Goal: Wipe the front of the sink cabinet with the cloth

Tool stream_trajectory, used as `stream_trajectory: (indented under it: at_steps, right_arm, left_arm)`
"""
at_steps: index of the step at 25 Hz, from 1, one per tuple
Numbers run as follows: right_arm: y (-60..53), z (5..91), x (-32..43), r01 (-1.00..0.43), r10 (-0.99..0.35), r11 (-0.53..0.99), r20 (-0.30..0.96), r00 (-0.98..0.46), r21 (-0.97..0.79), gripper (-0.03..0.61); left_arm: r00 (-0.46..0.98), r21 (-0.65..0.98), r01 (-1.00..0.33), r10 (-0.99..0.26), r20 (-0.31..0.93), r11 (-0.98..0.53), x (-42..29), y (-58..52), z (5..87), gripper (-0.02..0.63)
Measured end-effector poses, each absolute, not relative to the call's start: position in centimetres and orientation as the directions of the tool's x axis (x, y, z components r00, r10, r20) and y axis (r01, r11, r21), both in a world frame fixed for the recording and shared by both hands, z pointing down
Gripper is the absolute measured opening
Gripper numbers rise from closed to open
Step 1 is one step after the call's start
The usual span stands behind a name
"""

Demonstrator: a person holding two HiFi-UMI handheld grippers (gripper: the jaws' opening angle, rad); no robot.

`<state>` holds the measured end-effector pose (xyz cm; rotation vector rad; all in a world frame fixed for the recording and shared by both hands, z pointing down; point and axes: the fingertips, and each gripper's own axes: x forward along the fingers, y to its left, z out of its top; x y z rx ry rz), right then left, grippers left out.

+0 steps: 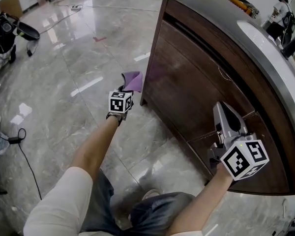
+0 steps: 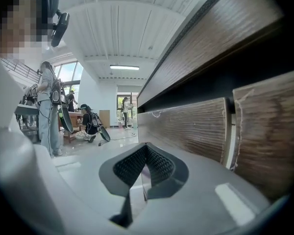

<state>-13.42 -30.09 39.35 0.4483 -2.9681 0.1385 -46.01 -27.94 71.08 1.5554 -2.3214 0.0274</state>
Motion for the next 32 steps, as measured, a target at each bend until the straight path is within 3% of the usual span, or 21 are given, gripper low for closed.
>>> stream_trajectory:
  at_steps: [8,16,32]
  right_arm:
    - [-31.0,39.6,-12.4,-0.313,-0.3,0.947,0.146,-0.943,-0.072,0.008]
    - [-31.8,39.6,-10.6,-0.333,-0.32,0.941,0.154,-0.935,-0.06,0.008]
    - [-32.2,38.7,-4.1,-0.456,-0.441,0.888,0.179,-0.88,-0.055,0.008]
  left_arm:
    - [-0.236,0.194,-0.932,-0.92,0.313,0.305,-43.9,-30.0,75.7,0.044]
    - [-0.035,0.117,-0.99,-0.942,0.334,0.078,-37.8,-32.2,76.2,0.051]
    - [0.266,0.177,-0.96,-0.911,0.315,-0.219,-26.4,-33.6,75.5,0.051]
